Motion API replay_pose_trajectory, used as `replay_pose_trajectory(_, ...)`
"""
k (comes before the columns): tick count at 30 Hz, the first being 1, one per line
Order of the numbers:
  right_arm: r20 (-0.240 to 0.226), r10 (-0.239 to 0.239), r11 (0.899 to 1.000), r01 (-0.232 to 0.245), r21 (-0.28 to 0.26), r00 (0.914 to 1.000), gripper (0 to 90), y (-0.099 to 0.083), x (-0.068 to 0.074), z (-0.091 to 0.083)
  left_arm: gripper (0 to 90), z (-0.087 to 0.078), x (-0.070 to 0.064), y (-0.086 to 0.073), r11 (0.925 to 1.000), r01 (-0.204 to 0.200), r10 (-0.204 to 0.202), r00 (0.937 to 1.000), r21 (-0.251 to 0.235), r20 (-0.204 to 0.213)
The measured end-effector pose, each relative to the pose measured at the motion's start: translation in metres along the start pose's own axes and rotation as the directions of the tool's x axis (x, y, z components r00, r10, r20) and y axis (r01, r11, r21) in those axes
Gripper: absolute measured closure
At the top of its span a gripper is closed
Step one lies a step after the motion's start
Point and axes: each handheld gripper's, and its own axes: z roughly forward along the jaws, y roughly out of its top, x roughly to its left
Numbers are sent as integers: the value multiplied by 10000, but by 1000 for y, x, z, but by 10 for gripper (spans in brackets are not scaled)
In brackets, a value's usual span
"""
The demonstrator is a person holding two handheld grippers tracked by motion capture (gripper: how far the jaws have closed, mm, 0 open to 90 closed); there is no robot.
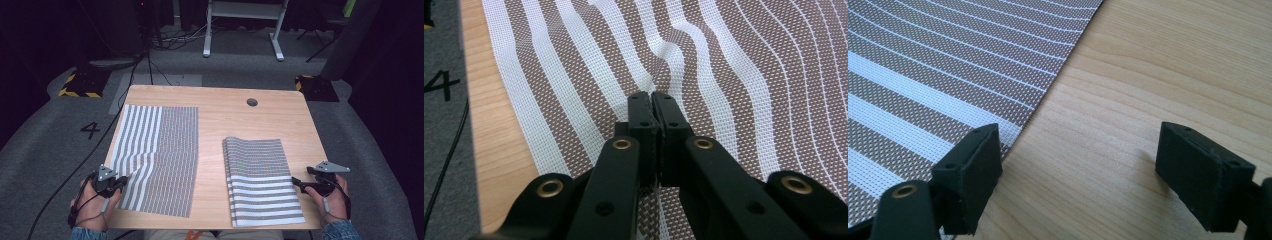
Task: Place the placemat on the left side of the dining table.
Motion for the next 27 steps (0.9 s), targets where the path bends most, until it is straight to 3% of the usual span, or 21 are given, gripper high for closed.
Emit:
replay_pose_trajectory(10, -5, 16, 10000, -16, -2, 10000, 186, 0, 0, 0, 833, 1, 5, 2, 10000, 35, -35, 10000, 12, 11)
replay_pose_trajectory(12, 1, 4, 10000, -4, 1, 10000, 186, 0, 0, 0, 765, 0, 5, 1, 9998, 65, -65, 10000, -163, -22)
replay_pose_trajectory(15, -4, 10, 10000, -10, -4, 10000, 186, 0, 0, 0, 601, -7, 1, 1, 9966, 594, -587, 9982, -574, 123)
replay_pose_trajectory(17, 1, 2, 10000, -2, -1, 10000, 186, 0, 0, 0, 523, -11, -1, 1, 9970, 456, -453, 9990, -621, 62)
replay_pose_trajectory(19, 2, 4, 10000, -4, -1, 10000, 186, 0, 0, 0, 514, -9, -2, 0, 9978, 378, -378, 9993, -551, -4)
replay_pose_trajectory(24, 1, 6, 10000, -6, 0, 10000, 186, 0, 0, 0, 566, 0, 4, -10, 9975, 573, -566, 9982, 405, -177)
replay_pose_trajectory(27, -3, 11, 10000, -11, 0, 10000, 186, 0, 0, 0, 579, 0, 2, -17, 9974, 673, -668, 9976, 250, -195)
